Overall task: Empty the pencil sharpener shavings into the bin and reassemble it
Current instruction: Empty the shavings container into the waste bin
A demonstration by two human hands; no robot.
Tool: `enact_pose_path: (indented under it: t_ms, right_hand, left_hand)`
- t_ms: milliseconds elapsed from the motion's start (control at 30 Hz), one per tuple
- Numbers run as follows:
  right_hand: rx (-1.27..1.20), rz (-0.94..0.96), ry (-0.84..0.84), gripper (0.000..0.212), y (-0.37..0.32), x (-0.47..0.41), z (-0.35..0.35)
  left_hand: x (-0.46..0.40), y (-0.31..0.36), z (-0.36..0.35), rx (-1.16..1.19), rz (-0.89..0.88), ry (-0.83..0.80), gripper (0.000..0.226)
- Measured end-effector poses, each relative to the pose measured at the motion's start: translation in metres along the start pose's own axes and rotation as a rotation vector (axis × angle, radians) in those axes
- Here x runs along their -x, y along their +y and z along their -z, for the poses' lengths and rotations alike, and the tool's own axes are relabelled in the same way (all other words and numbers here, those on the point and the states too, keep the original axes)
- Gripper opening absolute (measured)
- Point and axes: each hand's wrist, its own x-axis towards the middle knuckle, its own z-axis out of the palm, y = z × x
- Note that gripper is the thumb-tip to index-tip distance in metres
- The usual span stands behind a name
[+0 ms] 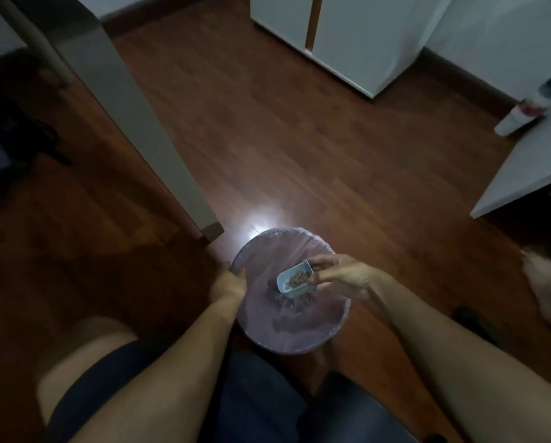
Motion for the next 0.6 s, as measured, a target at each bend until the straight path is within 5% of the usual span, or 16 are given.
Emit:
enact_pose_path:
  t_ms: [167, 467, 600]
  right_hand:
    - [0.033, -0.065, 0.059, 0.040, 0.008, -0.015, -0.001]
    - [0.401, -0.047, 0.248, 0.054, 0.010, -0.055, -0.005]
    - [0.601, -0.008, 0.314, 0.044, 0.003, -0.070, -0.015]
  left_hand:
    - [-0.014, -0.012, -0.011, -0.026, 0.037, 0.038, 0.039]
    - [-0.034, -0.005, -0.009, 0.253, 0.087, 0.148, 0.039]
    - [-0.042, 0.013, -0.012, 0.454, 0.158, 0.167, 0.040]
